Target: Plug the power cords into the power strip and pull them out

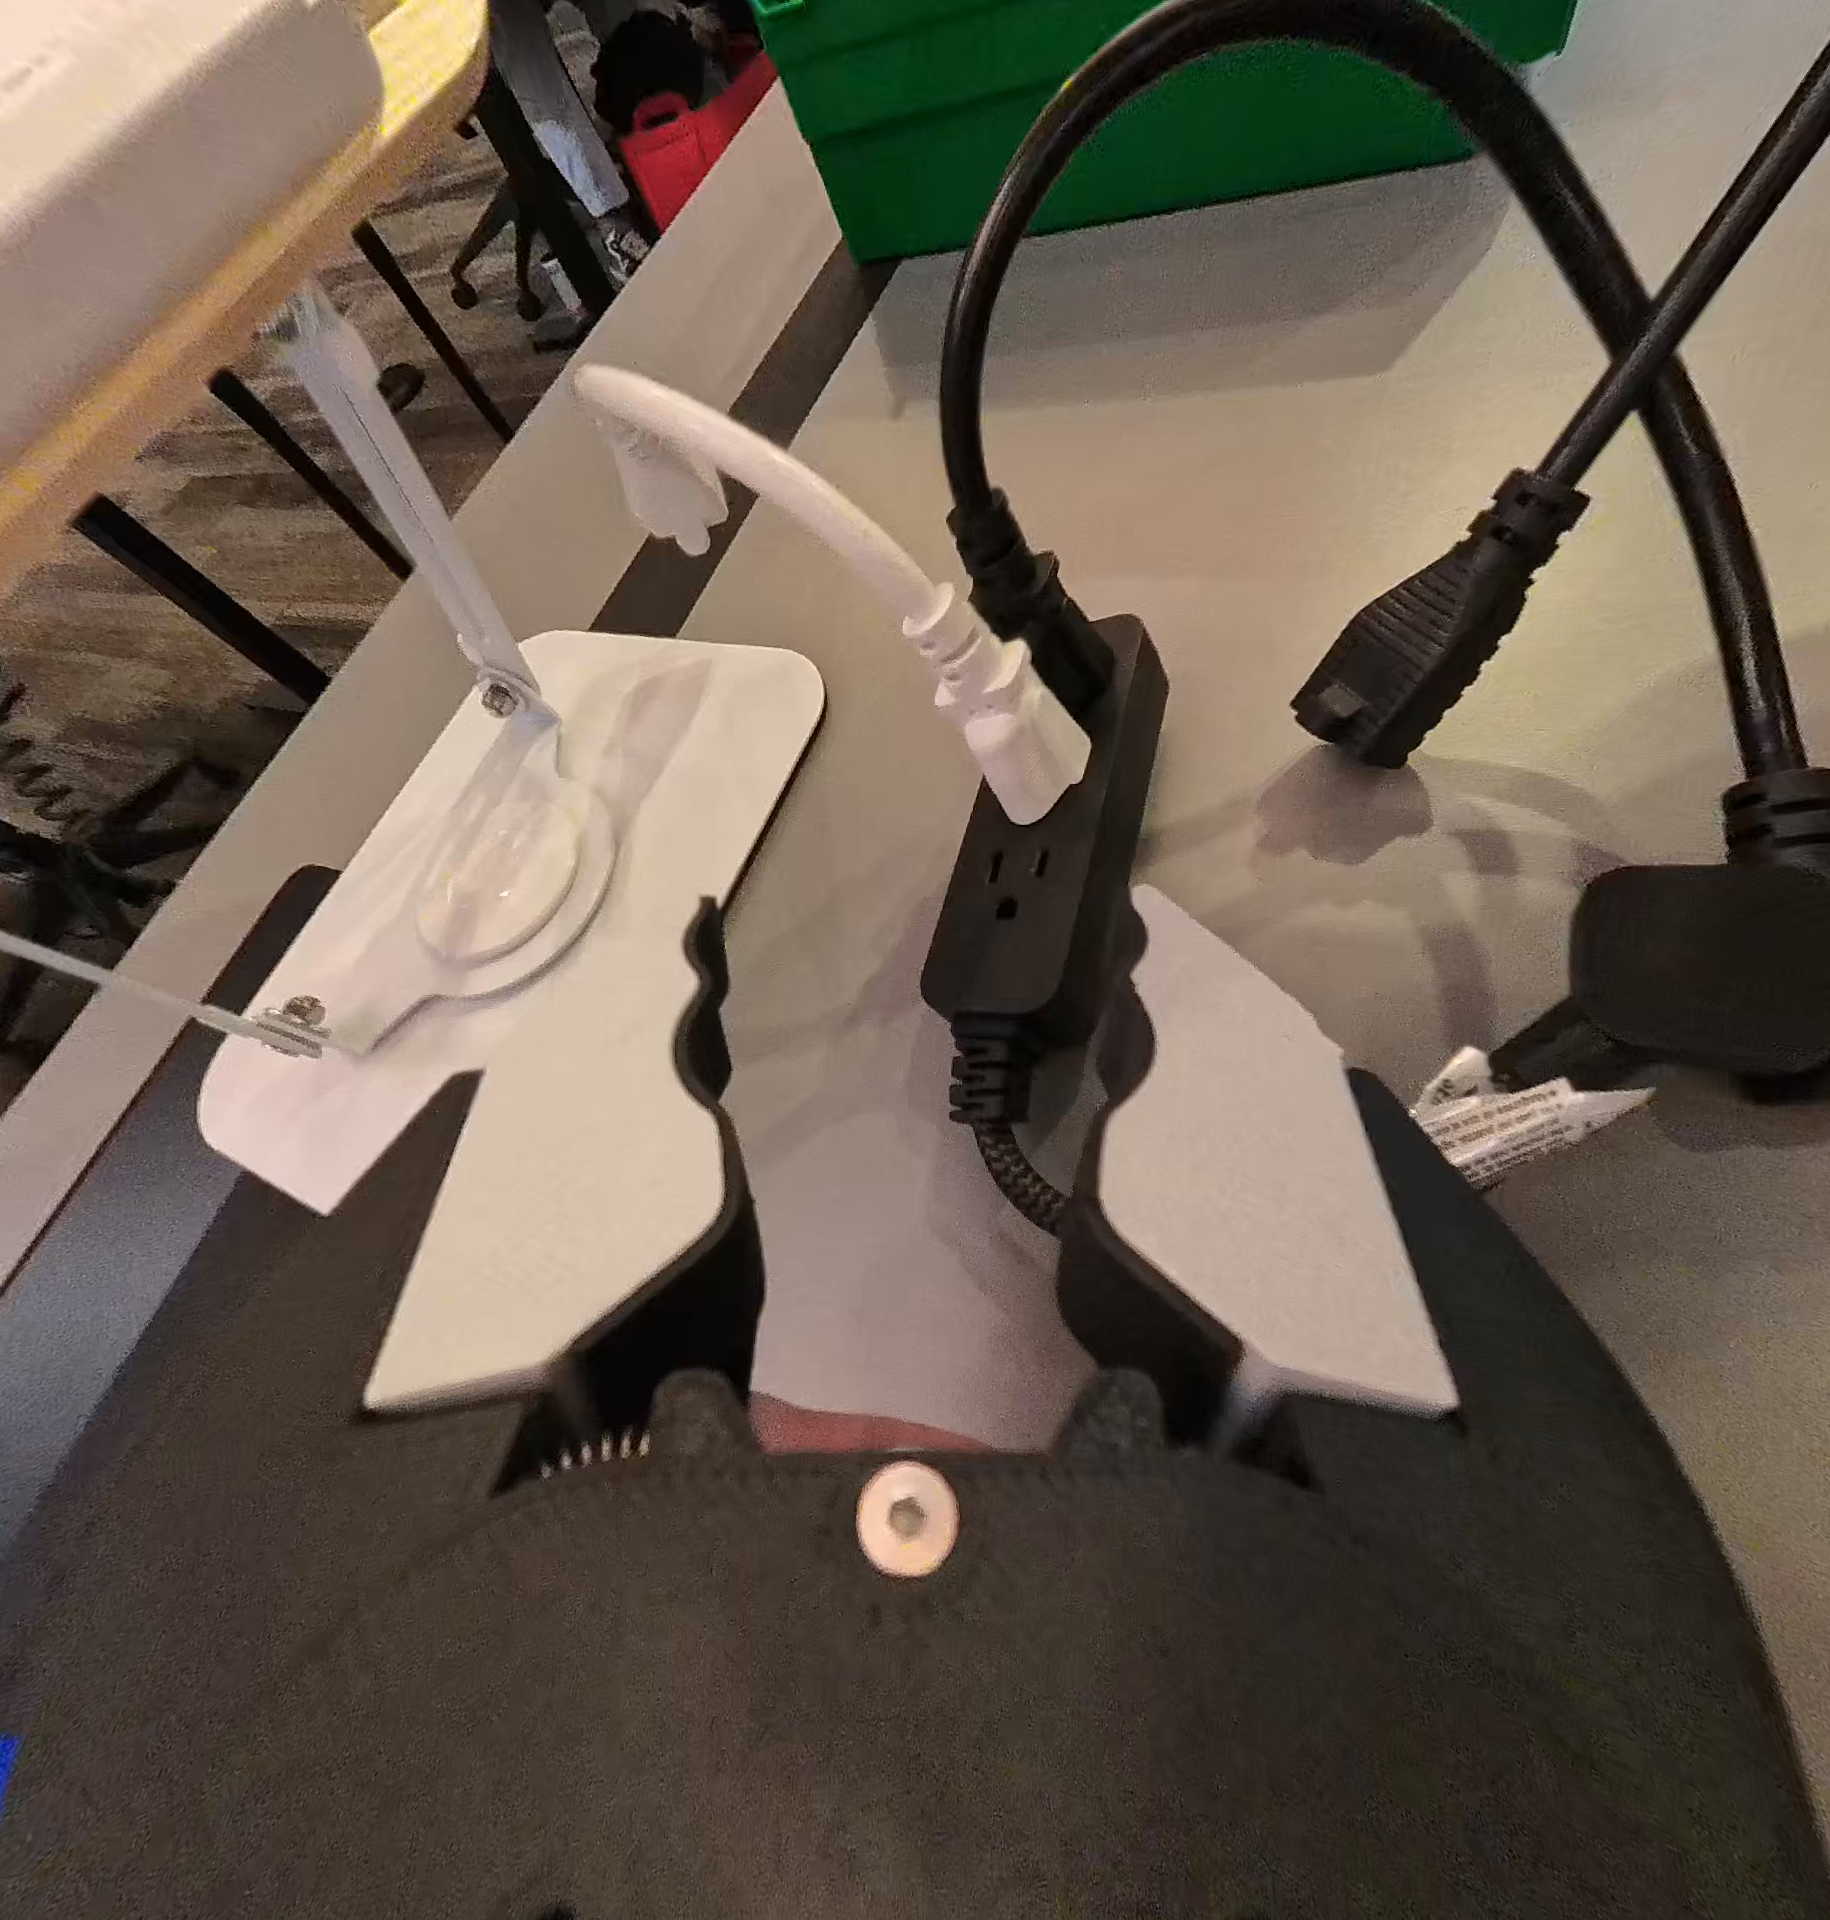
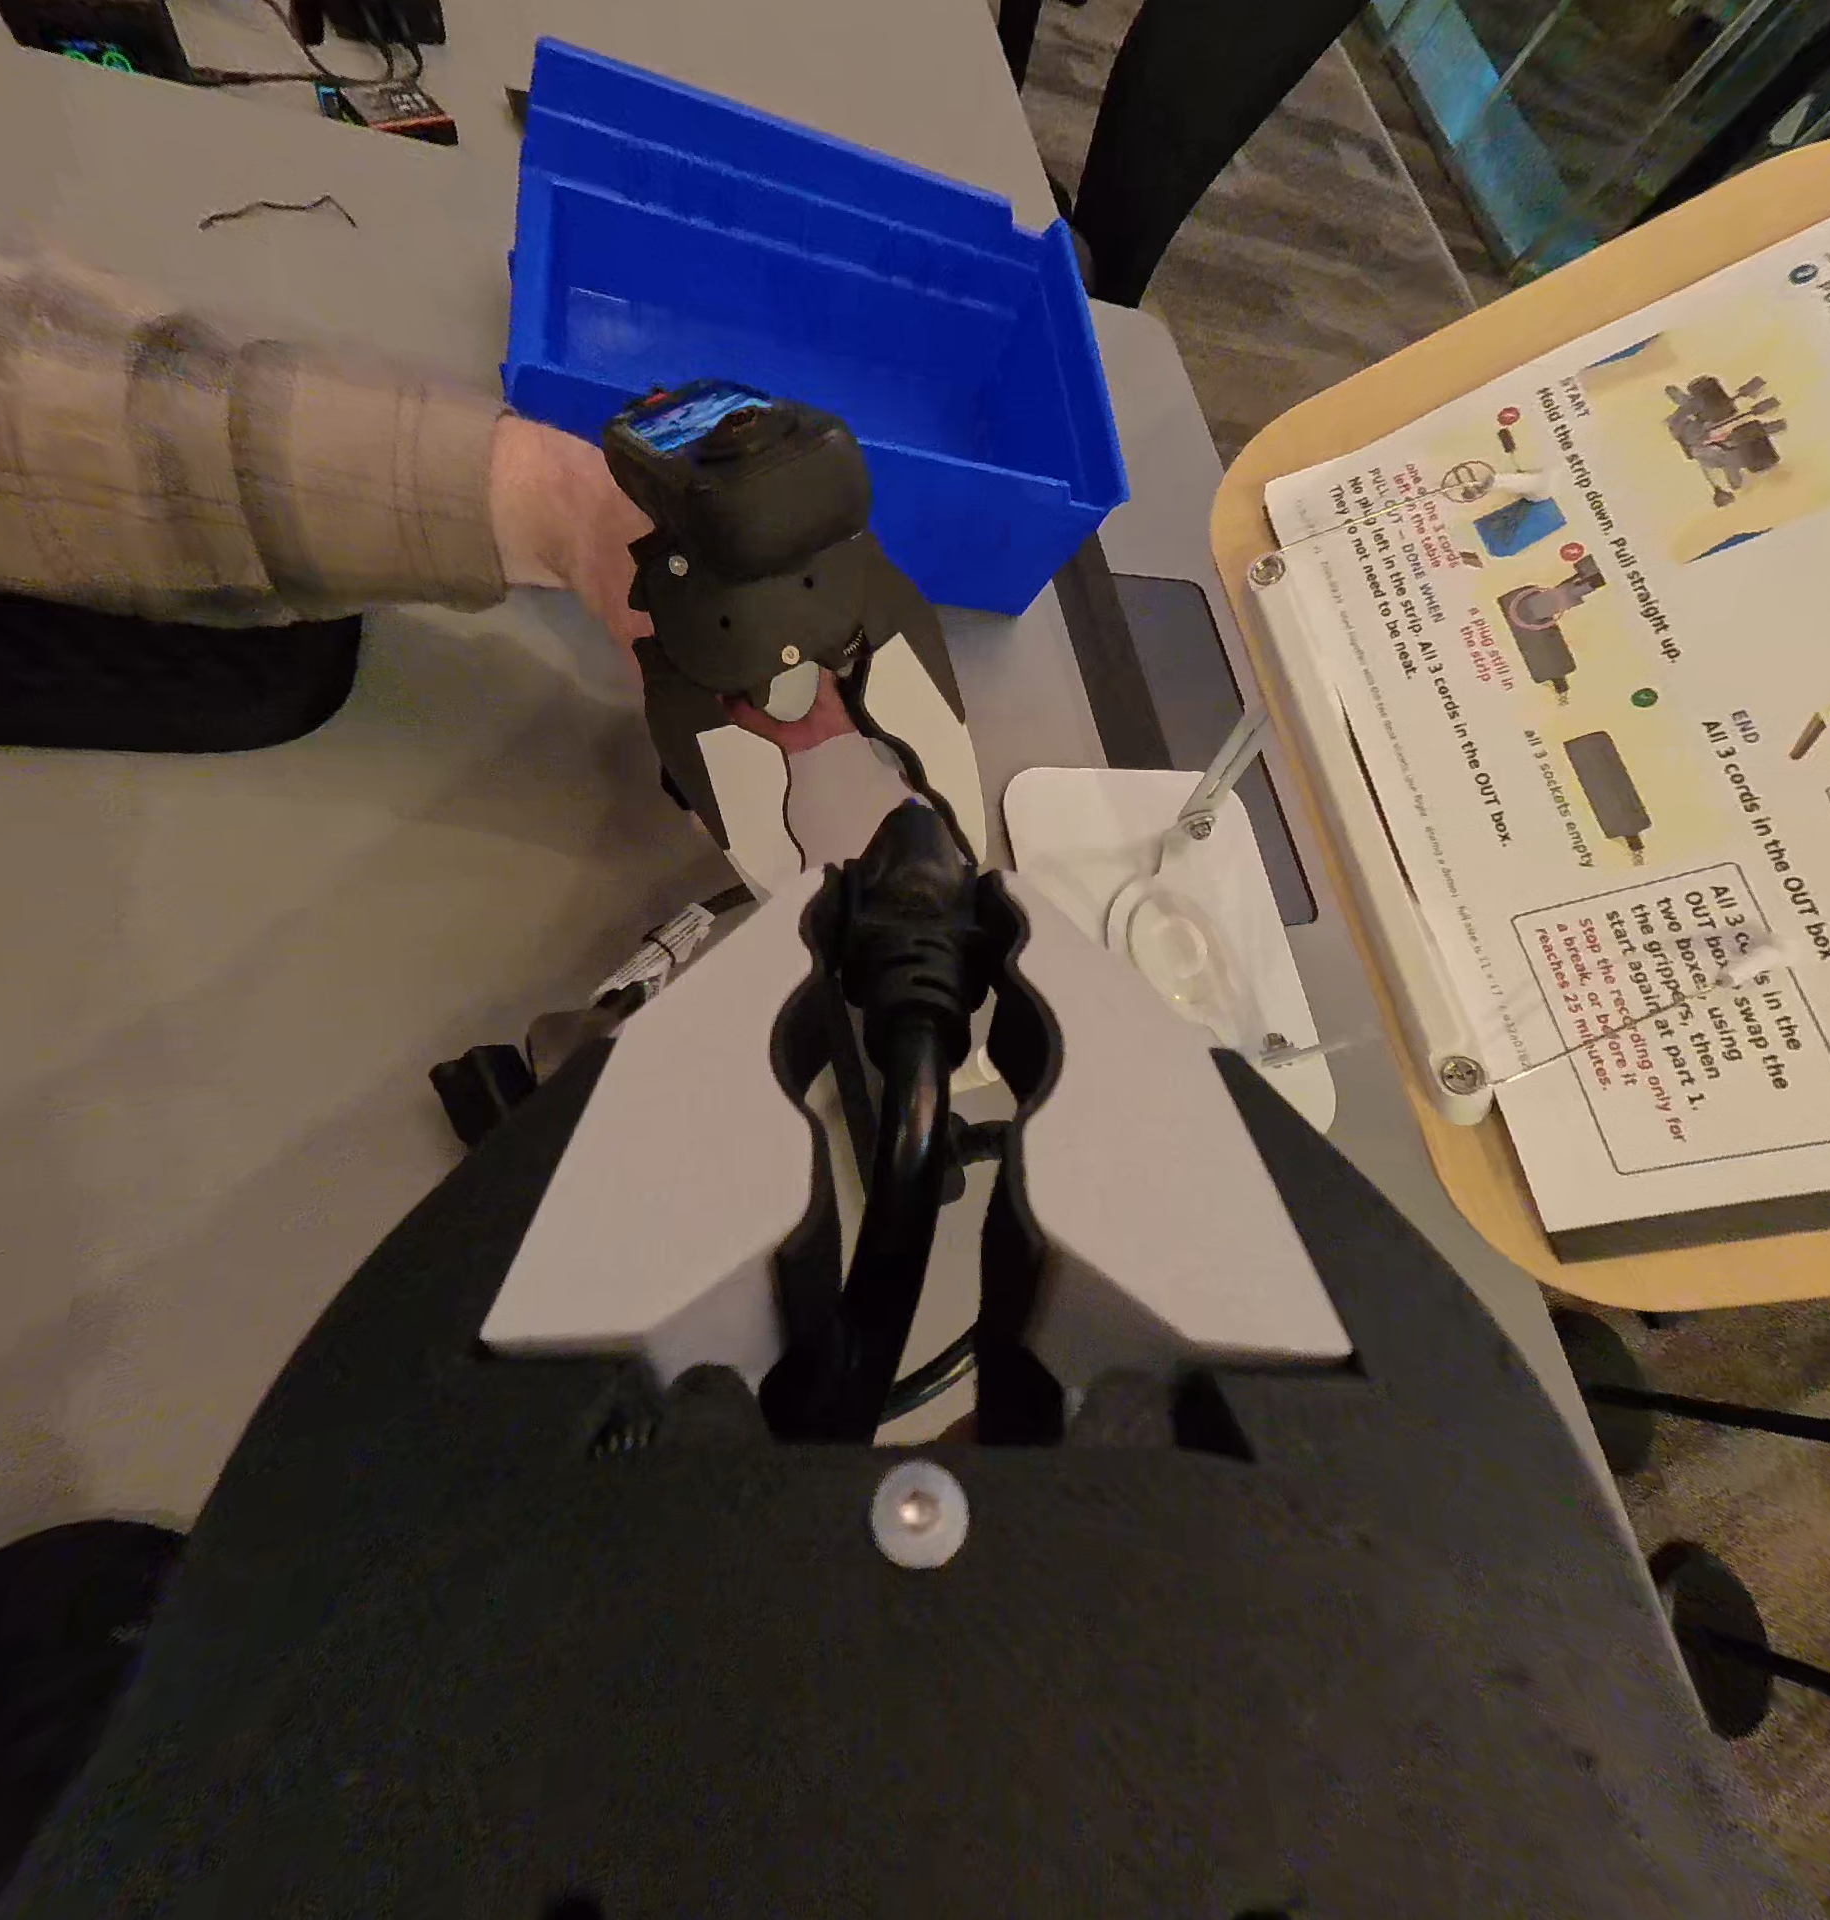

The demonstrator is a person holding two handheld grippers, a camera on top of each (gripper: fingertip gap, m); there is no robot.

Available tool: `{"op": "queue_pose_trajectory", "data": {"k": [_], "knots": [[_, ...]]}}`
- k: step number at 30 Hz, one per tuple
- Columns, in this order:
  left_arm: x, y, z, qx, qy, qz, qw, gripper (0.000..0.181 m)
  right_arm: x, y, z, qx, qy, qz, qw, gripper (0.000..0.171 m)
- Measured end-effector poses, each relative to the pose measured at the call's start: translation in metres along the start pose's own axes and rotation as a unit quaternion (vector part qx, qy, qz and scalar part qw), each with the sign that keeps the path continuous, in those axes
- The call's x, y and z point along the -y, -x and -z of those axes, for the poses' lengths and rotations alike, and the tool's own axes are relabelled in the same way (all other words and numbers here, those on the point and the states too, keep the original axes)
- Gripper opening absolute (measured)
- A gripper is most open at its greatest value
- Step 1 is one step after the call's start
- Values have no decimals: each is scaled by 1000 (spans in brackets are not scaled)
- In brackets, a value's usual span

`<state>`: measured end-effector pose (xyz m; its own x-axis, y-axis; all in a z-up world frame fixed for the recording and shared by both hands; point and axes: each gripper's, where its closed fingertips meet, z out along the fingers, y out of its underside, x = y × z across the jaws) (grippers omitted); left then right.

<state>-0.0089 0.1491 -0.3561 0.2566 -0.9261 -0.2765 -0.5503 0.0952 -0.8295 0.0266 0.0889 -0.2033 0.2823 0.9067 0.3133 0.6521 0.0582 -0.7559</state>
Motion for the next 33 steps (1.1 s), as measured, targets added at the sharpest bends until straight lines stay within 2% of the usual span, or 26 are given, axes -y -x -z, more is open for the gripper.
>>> {"op": "queue_pose_trajectory", "data": {"k": [1,5,12,17,21,24,30,33], "knots": [[-3,0,-1,-5,1,6,1000,69,-1,0,-3,5,3,-1,1000,22],[-26,-8,-7,-25,47,-4,999,68,-7,0,-15,20,18,-2,1000,23],[-38,-19,-22,-56,64,-3,996,57,-17,3,-29,46,31,-8,998,23],[-37,-22,-28,-70,57,5,996,43,-29,7,-38,64,51,-7,997,23],[-25,-19,-23,-76,44,8,996,51,-37,7,-43,77,56,-19,995,22],[-12,-13,-22,-86,25,27,996,47,-40,5,-44,80,60,-22,995,23],[-34,-22,-43,-127,70,55,988,40,-44,4,-48,85,66,-23,994,23],[-37,-23,-45,-115,80,35,990,40,-50,4,-54,91,75,-24,993,23]]}}
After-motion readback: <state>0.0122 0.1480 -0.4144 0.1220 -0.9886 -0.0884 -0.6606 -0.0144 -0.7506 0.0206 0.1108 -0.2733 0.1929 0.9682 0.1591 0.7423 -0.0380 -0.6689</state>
